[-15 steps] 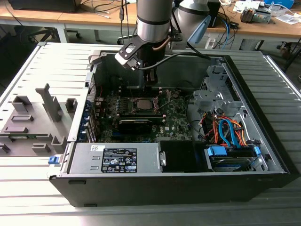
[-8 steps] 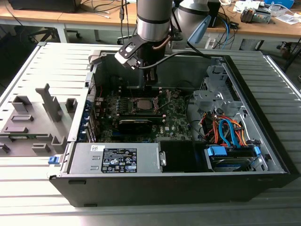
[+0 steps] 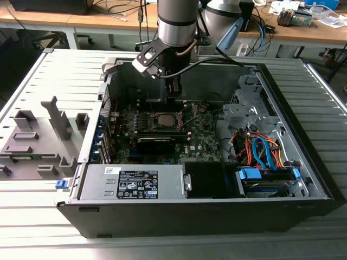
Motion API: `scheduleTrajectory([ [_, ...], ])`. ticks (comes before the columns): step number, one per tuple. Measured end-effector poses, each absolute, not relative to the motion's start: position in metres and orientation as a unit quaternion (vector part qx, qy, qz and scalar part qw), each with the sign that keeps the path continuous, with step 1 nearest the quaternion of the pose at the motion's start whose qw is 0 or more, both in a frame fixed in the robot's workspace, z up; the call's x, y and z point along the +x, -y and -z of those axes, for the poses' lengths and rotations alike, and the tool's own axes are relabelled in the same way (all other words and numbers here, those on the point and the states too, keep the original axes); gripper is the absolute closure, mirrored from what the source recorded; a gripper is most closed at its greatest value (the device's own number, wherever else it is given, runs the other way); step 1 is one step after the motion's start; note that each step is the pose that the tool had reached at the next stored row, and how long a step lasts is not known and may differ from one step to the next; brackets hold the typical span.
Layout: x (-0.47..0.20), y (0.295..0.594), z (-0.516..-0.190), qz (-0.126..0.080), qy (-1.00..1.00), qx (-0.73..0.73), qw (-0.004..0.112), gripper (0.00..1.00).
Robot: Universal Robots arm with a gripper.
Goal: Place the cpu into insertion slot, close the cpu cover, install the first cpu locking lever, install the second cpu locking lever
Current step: 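Close the cpu cover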
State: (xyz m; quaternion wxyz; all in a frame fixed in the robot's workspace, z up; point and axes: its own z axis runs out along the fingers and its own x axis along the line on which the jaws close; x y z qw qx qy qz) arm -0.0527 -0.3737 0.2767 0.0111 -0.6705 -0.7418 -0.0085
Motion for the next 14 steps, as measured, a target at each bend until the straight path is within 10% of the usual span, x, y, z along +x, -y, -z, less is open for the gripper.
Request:
scheduleTrajectory([
  [14,-0.0526,0.3737,-0.2798,0.009,0.742,-0.67,0.011,0.89],
])
